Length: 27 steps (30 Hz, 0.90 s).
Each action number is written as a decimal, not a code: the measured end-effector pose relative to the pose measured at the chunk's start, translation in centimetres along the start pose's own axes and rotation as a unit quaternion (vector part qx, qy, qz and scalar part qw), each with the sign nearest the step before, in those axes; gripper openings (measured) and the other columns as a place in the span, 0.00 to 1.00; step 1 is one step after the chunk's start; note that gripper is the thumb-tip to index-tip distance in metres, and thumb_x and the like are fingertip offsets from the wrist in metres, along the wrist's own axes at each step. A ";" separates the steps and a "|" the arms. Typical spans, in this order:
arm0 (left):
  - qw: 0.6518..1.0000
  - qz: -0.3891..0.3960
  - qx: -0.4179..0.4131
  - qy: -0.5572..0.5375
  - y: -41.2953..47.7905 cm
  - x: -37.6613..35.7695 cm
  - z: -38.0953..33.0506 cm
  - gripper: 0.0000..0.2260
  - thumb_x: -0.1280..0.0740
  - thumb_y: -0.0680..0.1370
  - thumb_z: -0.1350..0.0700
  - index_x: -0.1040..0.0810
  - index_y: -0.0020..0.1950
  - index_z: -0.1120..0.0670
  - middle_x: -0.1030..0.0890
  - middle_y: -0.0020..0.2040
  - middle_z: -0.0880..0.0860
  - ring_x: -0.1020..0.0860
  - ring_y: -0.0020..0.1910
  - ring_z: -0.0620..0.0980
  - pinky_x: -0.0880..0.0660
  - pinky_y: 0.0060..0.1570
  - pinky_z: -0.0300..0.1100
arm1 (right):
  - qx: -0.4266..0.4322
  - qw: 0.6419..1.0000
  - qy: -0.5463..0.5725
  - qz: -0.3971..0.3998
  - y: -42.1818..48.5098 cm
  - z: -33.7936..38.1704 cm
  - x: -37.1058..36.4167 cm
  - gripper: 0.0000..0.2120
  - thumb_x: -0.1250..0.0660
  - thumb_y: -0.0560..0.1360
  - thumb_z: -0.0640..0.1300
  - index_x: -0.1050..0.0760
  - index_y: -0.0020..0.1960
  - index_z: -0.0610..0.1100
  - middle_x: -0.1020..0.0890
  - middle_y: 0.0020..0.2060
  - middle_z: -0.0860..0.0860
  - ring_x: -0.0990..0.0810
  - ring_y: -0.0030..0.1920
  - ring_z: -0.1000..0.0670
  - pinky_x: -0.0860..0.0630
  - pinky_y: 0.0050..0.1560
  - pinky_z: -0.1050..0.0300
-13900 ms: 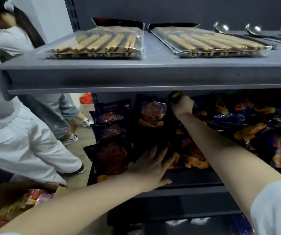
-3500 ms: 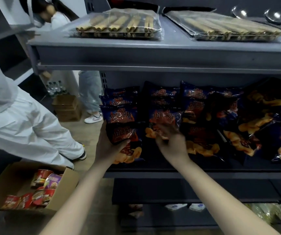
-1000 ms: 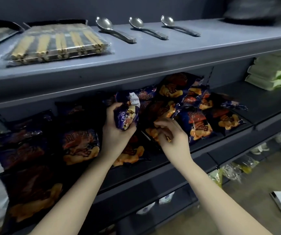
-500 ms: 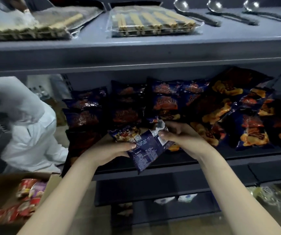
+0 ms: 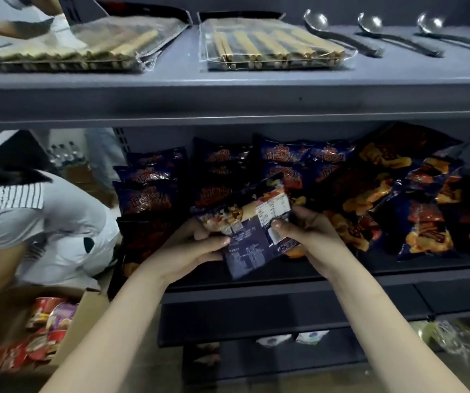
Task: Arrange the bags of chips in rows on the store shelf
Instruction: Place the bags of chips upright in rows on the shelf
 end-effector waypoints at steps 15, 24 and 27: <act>0.949 -0.069 0.028 -0.307 1.2 -0.8 0.2 0.40 0.20 0.51 0.39 0.21 0.57 0.56 0.20 0.58 0.60 0.20 0.56 0.59 0.21 0.46 0.57 | 0.180 0.945 -0.270 -0.032 -1.9 0.1 0.7 0.23 0.31 0.67 0.24 0.16 0.46 0.51 0.40 0.74 0.52 0.42 0.71 0.66 0.39 0.66 0.72; 0.973 -0.179 -0.037 -0.140 1.2 0.1 0.2 0.34 0.23 0.65 0.61 0.31 0.68 0.52 0.21 0.59 0.54 0.22 0.59 0.55 0.22 0.47 0.46 | 0.236 0.886 -0.399 -0.001 -3.6 -3.3 -1.4 0.23 0.32 0.73 0.38 0.26 0.62 0.60 0.41 0.74 0.54 0.43 0.74 0.52 0.38 0.70 0.57; 0.981 -0.193 -0.031 -0.014 1.4 0.9 -1.6 0.37 0.30 0.68 0.66 0.39 0.73 0.48 0.24 0.61 0.48 0.24 0.59 0.48 0.27 0.57 0.44 | 0.201 0.920 -0.336 -0.029 -4.1 -2.8 -1.2 0.16 0.32 0.72 0.43 0.21 0.58 0.55 0.34 0.69 0.55 0.35 0.70 0.60 0.37 0.66 0.68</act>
Point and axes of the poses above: each hand's wrist, its own y-axis towards the middle knuckle, its own x-axis out of the back of the hand, z = x × y, the point moved 5 cm from there along y, towards the middle knuckle
